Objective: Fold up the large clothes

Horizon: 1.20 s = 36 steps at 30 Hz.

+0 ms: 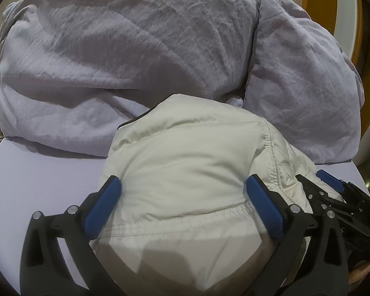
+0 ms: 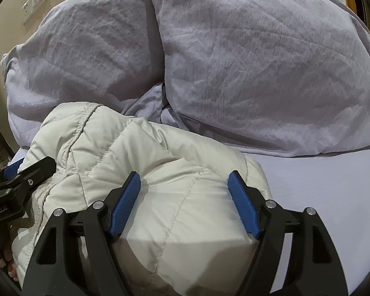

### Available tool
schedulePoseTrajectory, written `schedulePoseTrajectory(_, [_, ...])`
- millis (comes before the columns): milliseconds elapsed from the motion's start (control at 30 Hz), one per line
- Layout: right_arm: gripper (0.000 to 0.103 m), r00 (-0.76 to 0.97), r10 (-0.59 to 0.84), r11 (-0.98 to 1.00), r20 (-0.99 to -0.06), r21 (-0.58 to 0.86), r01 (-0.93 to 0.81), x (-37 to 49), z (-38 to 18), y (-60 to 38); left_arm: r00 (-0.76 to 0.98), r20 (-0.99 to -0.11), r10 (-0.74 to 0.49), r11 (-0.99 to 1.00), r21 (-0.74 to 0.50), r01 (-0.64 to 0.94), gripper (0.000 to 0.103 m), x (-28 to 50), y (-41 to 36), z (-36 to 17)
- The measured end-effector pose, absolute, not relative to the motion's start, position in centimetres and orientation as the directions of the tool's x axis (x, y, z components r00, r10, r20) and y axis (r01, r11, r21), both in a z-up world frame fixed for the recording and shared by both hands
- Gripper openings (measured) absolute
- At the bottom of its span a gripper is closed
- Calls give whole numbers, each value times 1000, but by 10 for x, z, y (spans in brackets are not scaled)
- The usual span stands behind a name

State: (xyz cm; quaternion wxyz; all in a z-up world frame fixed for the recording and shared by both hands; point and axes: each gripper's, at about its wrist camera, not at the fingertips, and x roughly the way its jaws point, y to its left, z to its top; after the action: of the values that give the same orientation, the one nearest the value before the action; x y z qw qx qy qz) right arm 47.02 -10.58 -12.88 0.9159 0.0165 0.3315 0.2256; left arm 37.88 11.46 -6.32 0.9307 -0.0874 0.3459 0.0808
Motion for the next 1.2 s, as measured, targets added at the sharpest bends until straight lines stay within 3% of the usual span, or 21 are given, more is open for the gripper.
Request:
schedulePoseTrajectory(333, [77, 700, 403, 907, -590, 158, -390, 466, -130, -105, 750, -655, 95, 972, -100, -211, 101, 380, 115, -68])
schedulePoseTrajectory(533, [90, 666, 374, 917, -645, 152, -369, 456, -115, -113, 723, -685, 91, 971, -99, -216, 101, 368, 118, -54])
schedulePoseTrajectory(800, [99, 648, 376, 917, -662, 163, -365, 378, -84, -130, 720, -688, 88, 971, -101, -215, 101, 291, 110, -25])
schedulePoseTrajectory(1200, [100, 530, 408, 894, -743, 209, -396, 269, -85, -169, 708, -703, 64, 967, -133, -219, 101, 164, 77, -8])
